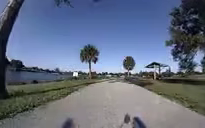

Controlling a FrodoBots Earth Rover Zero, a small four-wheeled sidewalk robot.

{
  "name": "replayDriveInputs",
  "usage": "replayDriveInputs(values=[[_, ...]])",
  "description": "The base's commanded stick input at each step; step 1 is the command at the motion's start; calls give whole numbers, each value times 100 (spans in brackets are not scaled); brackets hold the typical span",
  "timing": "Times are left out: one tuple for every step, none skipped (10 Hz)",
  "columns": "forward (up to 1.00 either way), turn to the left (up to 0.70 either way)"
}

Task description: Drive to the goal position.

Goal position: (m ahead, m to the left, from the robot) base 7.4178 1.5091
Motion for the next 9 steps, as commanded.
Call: replayDriveInputs(values=[[85,0],[85,0],[85,0],[85,13],[85,28],[85,0],[85,0],[85,0],[85,0]])
